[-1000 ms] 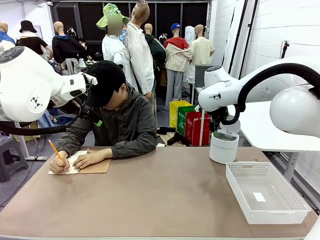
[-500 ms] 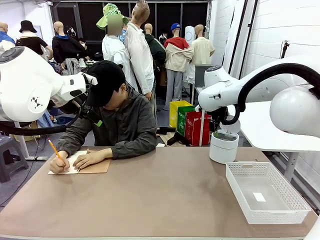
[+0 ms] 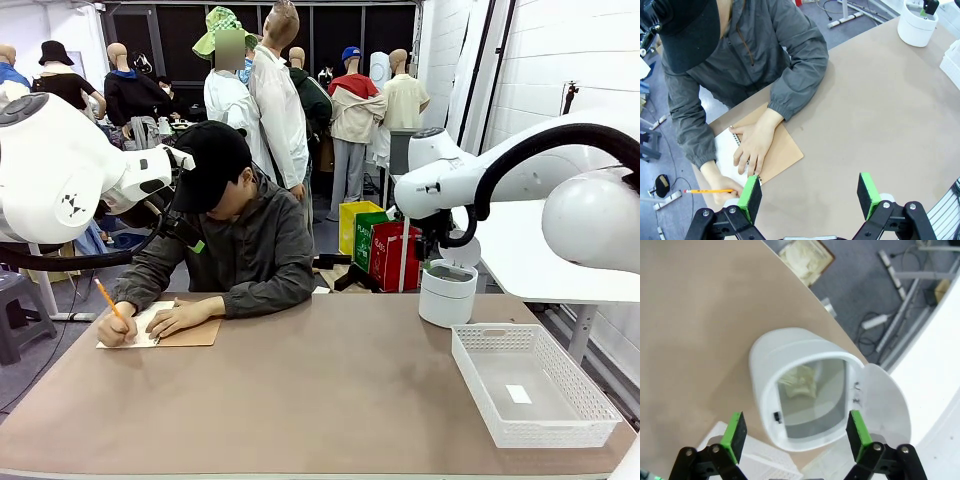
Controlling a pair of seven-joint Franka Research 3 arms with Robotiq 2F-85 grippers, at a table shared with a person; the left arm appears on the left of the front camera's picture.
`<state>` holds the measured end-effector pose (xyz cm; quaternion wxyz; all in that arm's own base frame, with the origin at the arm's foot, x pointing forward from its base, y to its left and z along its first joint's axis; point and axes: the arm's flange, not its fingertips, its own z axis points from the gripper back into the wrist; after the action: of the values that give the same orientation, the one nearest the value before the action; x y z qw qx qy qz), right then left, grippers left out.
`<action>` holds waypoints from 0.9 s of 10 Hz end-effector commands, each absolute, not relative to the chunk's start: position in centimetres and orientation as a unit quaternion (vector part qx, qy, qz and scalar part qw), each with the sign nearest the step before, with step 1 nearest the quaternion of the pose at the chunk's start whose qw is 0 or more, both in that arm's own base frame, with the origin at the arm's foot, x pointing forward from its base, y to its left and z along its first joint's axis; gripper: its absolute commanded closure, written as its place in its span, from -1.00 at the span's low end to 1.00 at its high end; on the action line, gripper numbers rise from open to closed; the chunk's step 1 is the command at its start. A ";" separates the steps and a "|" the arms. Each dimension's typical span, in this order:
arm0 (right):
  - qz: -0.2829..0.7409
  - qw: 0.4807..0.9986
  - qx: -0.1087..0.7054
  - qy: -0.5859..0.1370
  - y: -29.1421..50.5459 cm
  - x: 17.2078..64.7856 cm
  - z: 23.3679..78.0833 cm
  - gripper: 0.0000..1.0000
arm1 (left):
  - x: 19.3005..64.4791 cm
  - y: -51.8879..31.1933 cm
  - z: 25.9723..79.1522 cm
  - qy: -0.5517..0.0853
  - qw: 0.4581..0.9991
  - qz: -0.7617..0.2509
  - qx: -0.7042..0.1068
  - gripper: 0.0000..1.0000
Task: Sort the paper based on its condition.
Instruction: If a person hands you a paper, place it in the Organizing basket , and if it's crumpled, put it in the Trash can.
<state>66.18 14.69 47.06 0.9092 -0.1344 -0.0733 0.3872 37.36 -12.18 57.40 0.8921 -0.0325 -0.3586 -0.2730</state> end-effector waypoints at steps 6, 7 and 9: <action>0.403 0.890 0.042 -0.211 17.8 55.3 51.9 -1.00 | 37.4 -12.1 57.5 -0.359 0.891 -0.274 -0.033 -1.00; 0.403 0.882 0.067 -0.236 17.5 53.4 52.1 -1.00 | 37.4 -12.1 57.5 -0.359 0.891 -0.274 -0.033 -1.00; 0.404 0.873 0.100 -0.255 16.8 51.2 52.0 -1.00 | 37.4 -12.1 57.5 -0.359 0.891 -0.274 -0.033 -1.00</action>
<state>53.13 18.17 53.32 0.8869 0.0749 -0.2428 0.3859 37.36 -12.19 57.40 0.8921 -0.0325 -0.3585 -0.2731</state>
